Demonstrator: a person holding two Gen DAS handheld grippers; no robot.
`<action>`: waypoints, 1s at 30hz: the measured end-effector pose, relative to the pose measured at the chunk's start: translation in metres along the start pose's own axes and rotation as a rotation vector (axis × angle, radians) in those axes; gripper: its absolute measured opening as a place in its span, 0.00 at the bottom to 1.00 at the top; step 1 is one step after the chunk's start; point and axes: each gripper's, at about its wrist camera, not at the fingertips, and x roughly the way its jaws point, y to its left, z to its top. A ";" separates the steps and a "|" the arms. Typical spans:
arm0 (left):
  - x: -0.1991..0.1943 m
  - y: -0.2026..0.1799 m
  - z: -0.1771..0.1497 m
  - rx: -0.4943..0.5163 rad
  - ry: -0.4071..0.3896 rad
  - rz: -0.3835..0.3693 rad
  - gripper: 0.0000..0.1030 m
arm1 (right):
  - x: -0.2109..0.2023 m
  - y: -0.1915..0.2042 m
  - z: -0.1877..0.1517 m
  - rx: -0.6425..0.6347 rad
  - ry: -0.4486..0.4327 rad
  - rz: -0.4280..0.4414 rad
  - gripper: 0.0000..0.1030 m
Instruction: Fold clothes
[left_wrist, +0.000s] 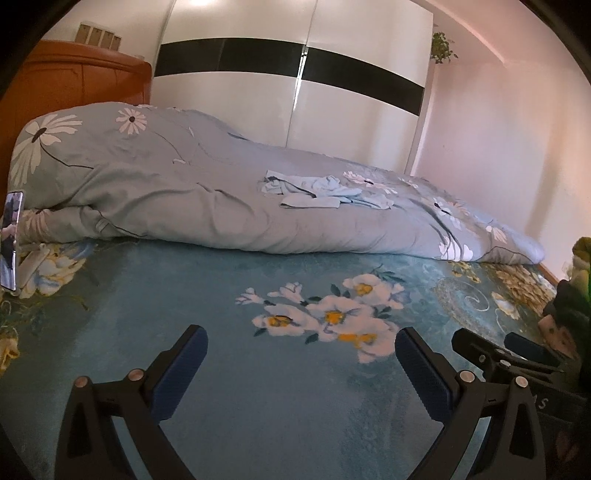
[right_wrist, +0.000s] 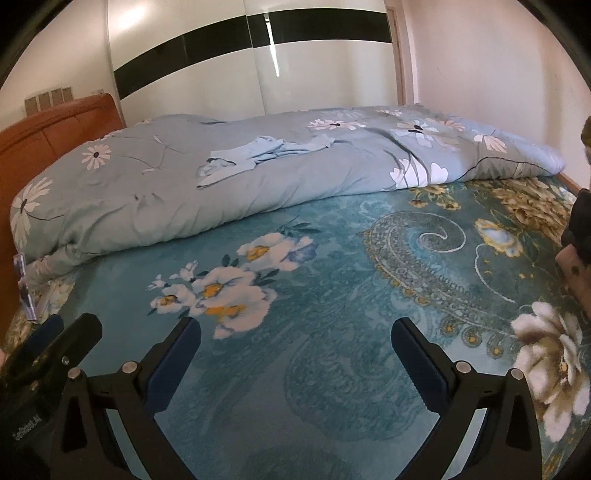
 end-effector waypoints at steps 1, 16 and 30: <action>0.002 0.001 0.001 0.004 -0.001 0.000 1.00 | 0.001 0.000 0.001 -0.003 -0.001 -0.002 1.00; 0.082 0.007 0.054 0.018 0.076 -0.027 1.00 | 0.030 -0.016 0.005 -0.010 0.053 -0.016 1.00; 0.275 -0.067 0.168 0.218 0.173 0.078 1.00 | 0.021 -0.082 0.006 0.060 0.079 -0.057 1.00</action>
